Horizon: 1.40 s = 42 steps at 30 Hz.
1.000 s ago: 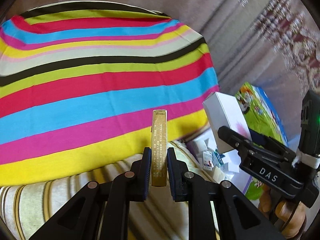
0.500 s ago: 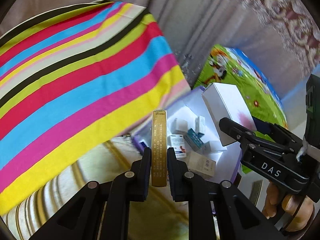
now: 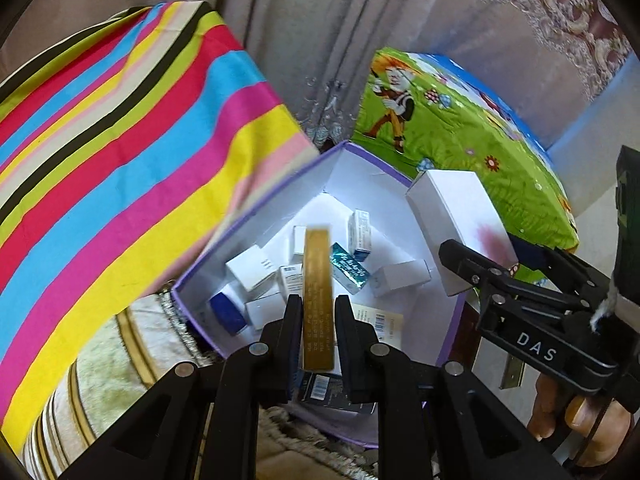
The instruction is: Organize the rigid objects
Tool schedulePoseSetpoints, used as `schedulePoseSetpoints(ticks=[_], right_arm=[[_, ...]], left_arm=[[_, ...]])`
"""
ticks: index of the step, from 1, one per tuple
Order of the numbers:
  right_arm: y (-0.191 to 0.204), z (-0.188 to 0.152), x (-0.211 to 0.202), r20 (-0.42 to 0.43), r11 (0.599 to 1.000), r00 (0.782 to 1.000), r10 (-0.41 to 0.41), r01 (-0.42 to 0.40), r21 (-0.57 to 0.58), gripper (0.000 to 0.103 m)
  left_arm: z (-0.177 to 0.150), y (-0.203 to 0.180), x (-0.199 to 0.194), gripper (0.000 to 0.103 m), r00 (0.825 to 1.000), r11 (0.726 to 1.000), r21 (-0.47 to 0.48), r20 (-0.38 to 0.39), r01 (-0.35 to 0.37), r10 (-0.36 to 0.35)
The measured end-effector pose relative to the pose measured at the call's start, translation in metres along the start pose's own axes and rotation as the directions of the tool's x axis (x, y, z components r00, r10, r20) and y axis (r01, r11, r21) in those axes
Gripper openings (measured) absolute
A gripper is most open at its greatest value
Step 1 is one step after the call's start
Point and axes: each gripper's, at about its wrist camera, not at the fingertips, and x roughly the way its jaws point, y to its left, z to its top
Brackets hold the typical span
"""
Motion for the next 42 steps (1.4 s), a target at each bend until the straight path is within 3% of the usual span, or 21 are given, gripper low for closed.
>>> schedulePoseSetpoints(ticks=[7,10,11,19,21,25,29,37,42], right_arm=[[-0.012,-0.006,0.004,-0.013,1.000,1.000,0.002,-0.002,0.019,0.072],[-0.014,-0.008,0.001,-0.009,1.000,1.000,0.000,0.000,0.018,0.074],[-0.015,-0.009,0.000,-0.007,1.000,1.000,-0.002,0.002,0.018,0.074],[-0.012,-0.024,-0.014,0.005,1.000,1.000,-0.001,0.001,0.017,0.075],[-0.014,-0.025,-0.015,0.008,1.000,1.000,0.002,-0.002,0.022,0.075],[-0.016,-0.024,-0.016,0.010,1.000,1.000,0.002,-0.003,0.030,0.075],[-0.016,-0.024,-0.017,0.015,1.000,1.000,0.004,-0.004,0.027,0.075],[-0.016,-0.024,-0.018,0.018,1.000,1.000,-0.001,0.001,0.026,0.075],[-0.017,-0.024,-0.016,0.013,1.000,1.000,0.001,-0.001,0.023,0.075]], left_arm=[[-0.005,-0.001,0.003,0.037,1.000,1.000,-0.008,-0.007,0.001,-0.001],[-0.010,0.001,-0.002,0.052,1.000,1.000,-0.022,0.004,-0.004,0.004],[-0.012,0.000,-0.003,0.059,1.000,1.000,-0.022,0.008,-0.014,0.014],[-0.024,-0.017,-0.019,0.088,0.991,0.991,0.055,0.074,-0.119,0.115],[-0.026,-0.021,-0.020,0.088,0.990,0.989,0.075,0.077,-0.124,0.118],[-0.026,-0.019,-0.020,0.088,0.996,0.996,0.063,0.062,-0.064,0.061],[-0.027,-0.020,-0.023,0.092,0.996,0.996,0.061,0.071,-0.066,0.062],[-0.027,-0.018,-0.018,0.092,1.000,0.999,0.037,0.027,-0.004,0.003],[-0.028,-0.017,-0.015,0.092,1.000,0.999,0.029,0.013,-0.017,0.017]])
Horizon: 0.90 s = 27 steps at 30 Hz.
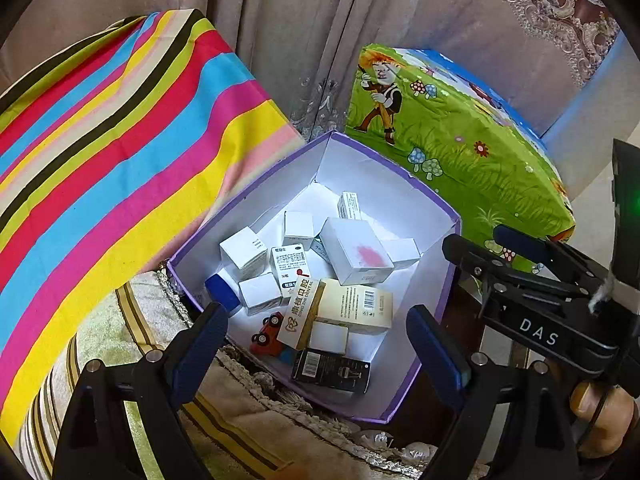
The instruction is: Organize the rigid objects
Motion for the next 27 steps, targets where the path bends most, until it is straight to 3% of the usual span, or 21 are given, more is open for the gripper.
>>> schedulePoseSetpoints(ticks=[15,21,27], right_arm=[[-0.0016,-0.0005,0.0012,-0.006,1.000,1.000,0.005,-0.005,0.004,0.075],[-0.0018,-0.0001,0.0017,-0.006,1.000,1.000,0.005,-0.005,0.003,0.075],[-0.0029,-0.0033,0.0021,-0.011,1.000,1.000,0.005,-0.005,0.010,0.075]], left_arm=[[-0.0006,0.0003,0.0007,0.092,1.000,1.000,0.011,-0.007,0.011,-0.011],[-0.0009,0.0010,0.0016,0.103,1.000,1.000,0.013,-0.016,0.020,-0.020],[-0.0027,-0.0026,0.0002,0.103,1.000,0.999,0.049,-0.010,0.001,0.000]])
